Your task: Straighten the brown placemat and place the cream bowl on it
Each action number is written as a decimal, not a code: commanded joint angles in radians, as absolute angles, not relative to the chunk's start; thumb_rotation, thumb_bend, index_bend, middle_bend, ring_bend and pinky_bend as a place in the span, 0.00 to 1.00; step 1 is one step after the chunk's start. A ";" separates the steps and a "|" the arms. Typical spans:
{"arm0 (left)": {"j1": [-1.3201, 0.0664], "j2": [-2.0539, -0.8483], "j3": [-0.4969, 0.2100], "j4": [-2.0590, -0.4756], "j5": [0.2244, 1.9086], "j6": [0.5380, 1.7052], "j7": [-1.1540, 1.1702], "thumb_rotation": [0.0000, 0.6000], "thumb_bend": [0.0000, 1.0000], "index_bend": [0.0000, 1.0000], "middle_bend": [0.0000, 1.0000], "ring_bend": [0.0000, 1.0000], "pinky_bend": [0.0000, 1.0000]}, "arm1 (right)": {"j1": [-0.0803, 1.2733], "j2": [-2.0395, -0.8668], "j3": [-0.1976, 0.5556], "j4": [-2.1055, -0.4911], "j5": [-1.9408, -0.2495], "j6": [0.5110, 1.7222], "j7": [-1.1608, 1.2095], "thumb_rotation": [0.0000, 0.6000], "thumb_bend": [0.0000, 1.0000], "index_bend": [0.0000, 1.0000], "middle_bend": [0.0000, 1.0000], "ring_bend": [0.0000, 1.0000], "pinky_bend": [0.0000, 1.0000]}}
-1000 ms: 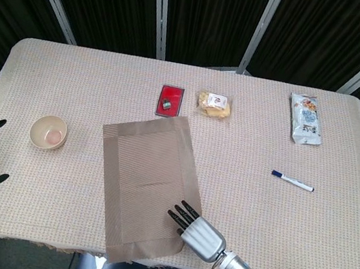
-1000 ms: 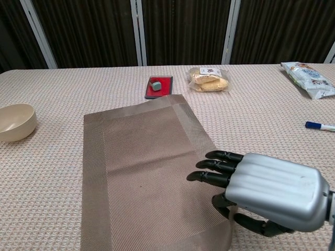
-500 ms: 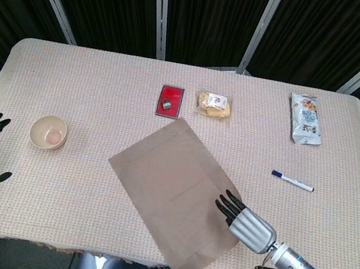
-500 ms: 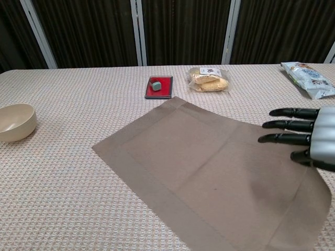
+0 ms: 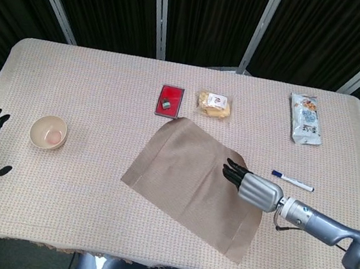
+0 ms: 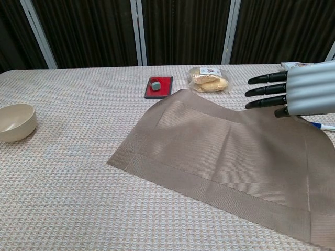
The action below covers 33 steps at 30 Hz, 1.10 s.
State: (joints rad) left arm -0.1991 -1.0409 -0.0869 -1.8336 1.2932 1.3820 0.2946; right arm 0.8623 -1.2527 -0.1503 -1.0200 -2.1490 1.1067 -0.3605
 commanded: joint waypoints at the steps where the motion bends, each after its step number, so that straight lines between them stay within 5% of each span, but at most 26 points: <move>1: -0.203 -1.051 -0.093 -1.814 1.270 1.370 0.297 1.00 0.00 0.00 0.00 0.00 0.00 | 0.899 -1.278 -0.160 -0.963 -2.175 1.103 -0.340 1.00 0.37 0.76 0.06 0.00 0.00; 5: -0.206 -1.056 -0.095 -1.804 1.254 1.363 0.300 1.00 0.00 0.00 0.00 0.00 0.00 | 0.913 -1.296 -0.165 -0.909 -2.178 1.117 -0.336 1.00 0.35 0.73 0.04 0.00 0.00; 7: -0.207 -1.057 -0.095 -1.802 1.253 1.361 0.300 1.00 0.00 0.00 0.00 0.00 0.00 | 0.905 -1.301 -0.159 -0.893 -2.164 1.129 -0.345 1.00 0.28 0.39 0.01 0.00 0.00; 9: -0.208 -1.060 -0.093 -1.797 1.254 1.357 0.300 1.00 0.00 0.00 0.00 0.00 0.00 | 0.884 -1.296 -0.143 -0.896 -2.131 1.148 -0.358 1.00 0.10 0.01 0.00 0.00 0.00; 12: -0.210 -1.063 -0.091 -1.788 1.260 1.351 0.289 1.00 0.00 0.00 0.00 0.00 0.00 | 0.841 -1.269 -0.124 -0.927 -2.085 1.205 -0.370 1.00 0.00 0.00 0.00 0.00 0.00; 23: -0.214 -1.076 -0.064 -1.752 1.385 1.361 0.204 1.00 0.00 0.00 0.00 0.00 0.00 | 0.573 -1.151 -0.007 -1.261 -1.749 1.436 -0.279 1.00 0.00 0.00 0.00 0.00 0.00; 33: -0.282 -1.158 -0.038 -1.670 1.546 1.309 0.101 1.00 0.00 0.07 0.00 0.00 0.00 | 0.358 -1.119 0.014 -1.620 -1.563 1.579 -0.178 1.00 0.00 0.00 0.00 0.00 0.00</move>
State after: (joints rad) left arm -0.2617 -1.1380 -0.0432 -1.6883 1.5225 1.3268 0.1208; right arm 0.4139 -1.1273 0.0025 -1.5578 -1.6129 1.5364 -0.2178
